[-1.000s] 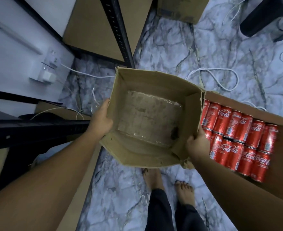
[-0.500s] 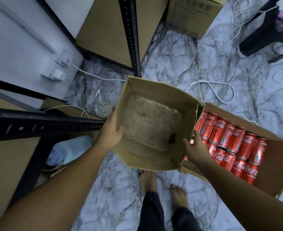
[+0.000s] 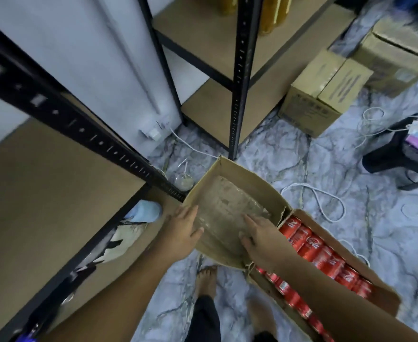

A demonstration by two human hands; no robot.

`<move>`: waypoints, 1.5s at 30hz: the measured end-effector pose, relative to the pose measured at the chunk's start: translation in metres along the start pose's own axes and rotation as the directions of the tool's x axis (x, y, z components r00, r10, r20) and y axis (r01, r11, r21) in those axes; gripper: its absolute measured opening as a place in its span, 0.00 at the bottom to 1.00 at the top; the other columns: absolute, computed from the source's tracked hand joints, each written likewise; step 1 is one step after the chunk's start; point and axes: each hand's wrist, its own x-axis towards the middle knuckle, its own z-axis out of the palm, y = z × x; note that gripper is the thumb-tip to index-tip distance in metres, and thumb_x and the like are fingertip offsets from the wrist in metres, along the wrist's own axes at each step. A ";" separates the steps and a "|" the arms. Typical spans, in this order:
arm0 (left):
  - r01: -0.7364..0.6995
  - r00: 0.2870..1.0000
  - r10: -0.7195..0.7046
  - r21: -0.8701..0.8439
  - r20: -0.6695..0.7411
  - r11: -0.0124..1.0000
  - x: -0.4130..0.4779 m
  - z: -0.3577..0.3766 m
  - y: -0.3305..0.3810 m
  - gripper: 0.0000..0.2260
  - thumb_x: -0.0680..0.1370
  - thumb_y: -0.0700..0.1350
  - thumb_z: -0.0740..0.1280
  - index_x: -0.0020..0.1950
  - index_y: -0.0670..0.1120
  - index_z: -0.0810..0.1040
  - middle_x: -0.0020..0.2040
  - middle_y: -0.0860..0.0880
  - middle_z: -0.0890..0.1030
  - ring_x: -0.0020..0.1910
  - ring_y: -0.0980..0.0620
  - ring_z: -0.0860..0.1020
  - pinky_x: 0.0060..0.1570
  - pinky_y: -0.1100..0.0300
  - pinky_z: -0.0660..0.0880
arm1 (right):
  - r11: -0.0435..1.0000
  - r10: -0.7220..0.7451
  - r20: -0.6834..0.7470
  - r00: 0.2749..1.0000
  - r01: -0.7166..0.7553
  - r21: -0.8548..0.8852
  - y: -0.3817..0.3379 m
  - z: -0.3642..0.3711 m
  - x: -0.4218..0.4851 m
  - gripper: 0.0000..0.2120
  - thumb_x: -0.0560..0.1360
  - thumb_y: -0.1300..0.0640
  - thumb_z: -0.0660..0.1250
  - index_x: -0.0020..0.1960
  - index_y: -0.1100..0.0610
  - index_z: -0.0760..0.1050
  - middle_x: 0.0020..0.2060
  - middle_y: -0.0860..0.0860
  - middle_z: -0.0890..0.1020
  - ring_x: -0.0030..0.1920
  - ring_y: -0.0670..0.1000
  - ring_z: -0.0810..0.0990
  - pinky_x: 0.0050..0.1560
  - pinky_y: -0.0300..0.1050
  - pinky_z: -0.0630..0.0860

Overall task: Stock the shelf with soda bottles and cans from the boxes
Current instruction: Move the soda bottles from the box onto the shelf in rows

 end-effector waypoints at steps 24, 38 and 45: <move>0.295 0.917 -0.310 -0.098 -0.251 0.951 -0.359 -0.099 0.113 0.24 0.83 0.55 0.62 0.77 0.47 0.67 0.71 0.45 0.73 0.69 0.42 0.72 0.63 0.52 0.72 | 0.760 -0.542 0.225 0.810 0.587 -0.279 -0.209 -0.131 -0.211 0.21 0.84 0.49 0.56 0.73 0.57 0.68 0.67 0.53 0.74 0.69 0.55 0.71 0.68 0.48 0.68; 0.251 0.788 -0.251 -0.079 -0.562 0.965 -0.418 -0.187 0.065 0.26 0.83 0.55 0.61 0.79 0.47 0.65 0.77 0.45 0.68 0.74 0.44 0.69 0.71 0.56 0.67 | 0.708 -0.643 0.125 0.756 0.649 -0.279 -0.340 -0.160 -0.215 0.15 0.84 0.50 0.57 0.64 0.57 0.72 0.60 0.53 0.77 0.64 0.58 0.75 0.63 0.51 0.72; 0.206 0.716 -0.146 0.007 -0.682 0.978 -0.432 -0.266 0.034 0.27 0.84 0.58 0.59 0.81 0.50 0.62 0.79 0.50 0.65 0.76 0.50 0.66 0.74 0.53 0.65 | 0.694 -0.701 -0.019 0.713 0.675 -0.250 -0.405 -0.189 -0.200 0.28 0.84 0.44 0.56 0.81 0.53 0.59 0.79 0.50 0.64 0.78 0.50 0.61 0.78 0.45 0.58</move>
